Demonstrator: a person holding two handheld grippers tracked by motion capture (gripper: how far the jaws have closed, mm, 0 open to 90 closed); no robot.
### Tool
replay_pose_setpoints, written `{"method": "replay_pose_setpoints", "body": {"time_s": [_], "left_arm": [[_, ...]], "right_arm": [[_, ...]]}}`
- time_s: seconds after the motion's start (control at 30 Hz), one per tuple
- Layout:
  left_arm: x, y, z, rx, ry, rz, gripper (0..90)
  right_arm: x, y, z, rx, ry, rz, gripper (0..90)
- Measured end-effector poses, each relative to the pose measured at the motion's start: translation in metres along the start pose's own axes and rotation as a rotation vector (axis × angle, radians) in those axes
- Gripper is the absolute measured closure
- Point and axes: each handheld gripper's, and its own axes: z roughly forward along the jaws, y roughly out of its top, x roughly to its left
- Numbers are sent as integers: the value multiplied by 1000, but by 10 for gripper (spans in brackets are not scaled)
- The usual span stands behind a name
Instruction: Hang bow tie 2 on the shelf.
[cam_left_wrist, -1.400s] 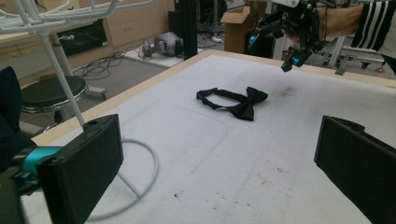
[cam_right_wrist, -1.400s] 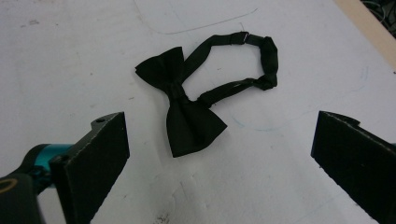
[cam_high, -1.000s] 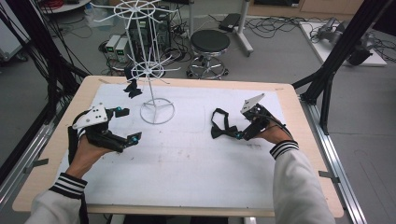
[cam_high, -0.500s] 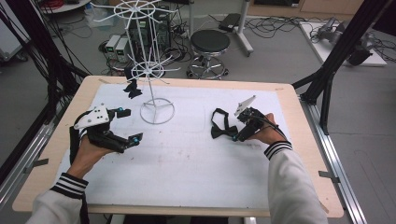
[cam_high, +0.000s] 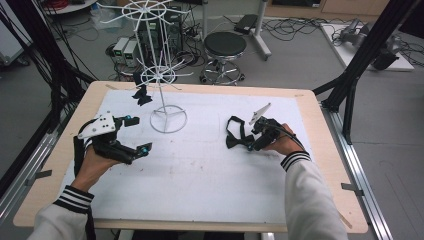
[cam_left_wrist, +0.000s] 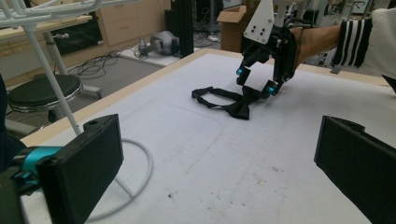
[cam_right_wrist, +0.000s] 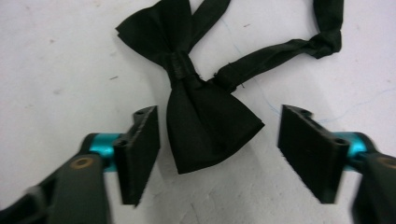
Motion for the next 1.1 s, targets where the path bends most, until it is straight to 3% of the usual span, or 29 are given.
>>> {"method": "replay_pose_setpoints", "body": {"time_s": [0.33, 0.67, 1.1], "left_arm": [[0, 0, 1, 2, 0, 4, 17], [1, 0, -2, -1, 11, 5, 17], [1, -1, -2, 2, 7, 4, 17]], "right_arm": [[0, 0, 4, 23, 19, -6, 448], [3, 2, 2, 49, 59, -53, 783], [6, 4, -8, 13, 45, -65, 805]]}}
